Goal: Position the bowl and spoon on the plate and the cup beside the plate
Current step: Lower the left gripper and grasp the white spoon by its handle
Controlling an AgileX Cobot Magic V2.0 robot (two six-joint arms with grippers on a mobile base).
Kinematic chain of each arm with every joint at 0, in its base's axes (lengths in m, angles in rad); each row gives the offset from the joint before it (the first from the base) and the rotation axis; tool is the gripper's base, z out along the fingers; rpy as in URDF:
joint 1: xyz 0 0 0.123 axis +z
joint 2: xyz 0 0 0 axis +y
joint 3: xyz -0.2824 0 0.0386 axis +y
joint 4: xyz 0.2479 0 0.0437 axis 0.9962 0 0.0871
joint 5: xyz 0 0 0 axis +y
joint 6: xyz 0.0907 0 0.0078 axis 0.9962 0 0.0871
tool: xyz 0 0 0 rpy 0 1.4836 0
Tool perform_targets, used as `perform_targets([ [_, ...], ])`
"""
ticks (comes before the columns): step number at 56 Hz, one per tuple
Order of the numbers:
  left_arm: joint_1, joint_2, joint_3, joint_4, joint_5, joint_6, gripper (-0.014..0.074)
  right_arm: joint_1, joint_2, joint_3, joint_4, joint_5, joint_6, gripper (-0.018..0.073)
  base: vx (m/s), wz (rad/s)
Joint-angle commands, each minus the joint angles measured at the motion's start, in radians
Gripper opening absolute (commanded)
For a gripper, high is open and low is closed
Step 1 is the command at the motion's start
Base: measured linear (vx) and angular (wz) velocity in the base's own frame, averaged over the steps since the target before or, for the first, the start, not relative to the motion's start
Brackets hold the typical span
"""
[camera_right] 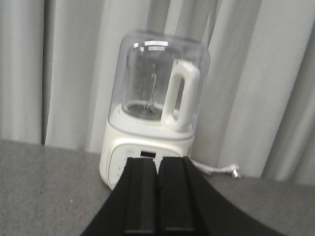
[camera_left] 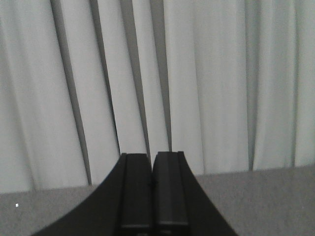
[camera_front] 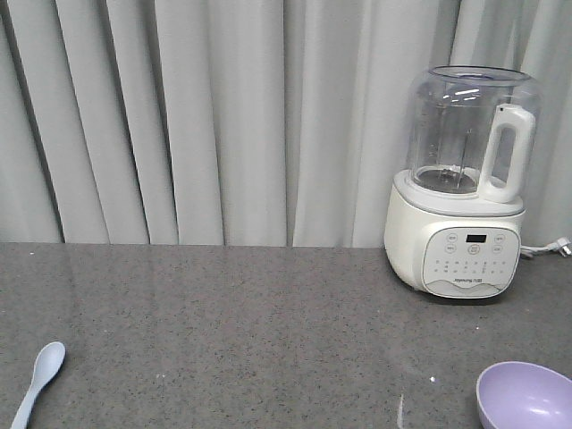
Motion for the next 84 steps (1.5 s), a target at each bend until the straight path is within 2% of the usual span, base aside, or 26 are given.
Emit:
perform_targets([
  [1,-0.002,0.051,-0.032,-0.008,-0.130,0.004,0.0015,-0.005,0.038,-0.035,-0.001,-0.075,0.031,0.0001,0.00,0.00],
  [5,-0.002,0.088,-0.032,-0.008,-0.170,0.003,0.0057,-0.005,0.046,-0.035,-0.001,-0.075,0.067,0.0029,0.00,0.00],
  [12,-0.002,0.108,-0.032,-0.008,-0.169,0.002,0.0197,-0.005,0.046,-0.035,-0.004,-0.076,0.066,0.0137,0.00,0.00],
  [23,-0.002,0.108,-0.032,-0.010,-0.159,-0.010,0.0472,-0.005,0.046,-0.035,-0.004,-0.076,0.066,0.0457,0.00,0.00],
  [27,-0.002,0.108,-0.031,-0.010,-0.146,-0.049,0.0531,-0.005,0.046,-0.035,-0.004,-0.076,0.066,0.0556,0.00,0.00],
  [32,-0.002,0.109,-0.026,-0.008,-0.135,-0.077,0.0546,-0.005,0.046,-0.035,-0.004,-0.076,0.066,0.0622,0.00,0.00],
  [37,-0.002,0.109,-0.033,-0.009,-0.070,-0.078,0.0538,-0.005,0.046,-0.035,-0.004,-0.076,0.066,0.0623,0.00,0.00],
  [44,-0.002,0.152,-0.114,-0.009,0.174,-0.086,0.0525,-0.005,0.046,-0.035,-0.004,-0.076,0.066,0.0602,0.00,0.00],
  [60,-0.002,0.454,-0.359,-0.045,0.559,-0.109,0.0523,-0.005,0.046,-0.035,-0.004,-0.076,0.067,0.0577,0.00,0.00],
  [72,-0.002,0.678,-0.414,-0.071,0.682,-0.108,0.0523,-0.005,0.046,-0.035,-0.004,-0.072,0.067,0.0577,0.00,0.00],
  [84,-0.002,0.833,-0.478,-0.061,0.732,-0.100,0.0523,-0.005,0.046,-0.027,-0.004,-0.029,0.067,0.0577,0.00,0.00],
])
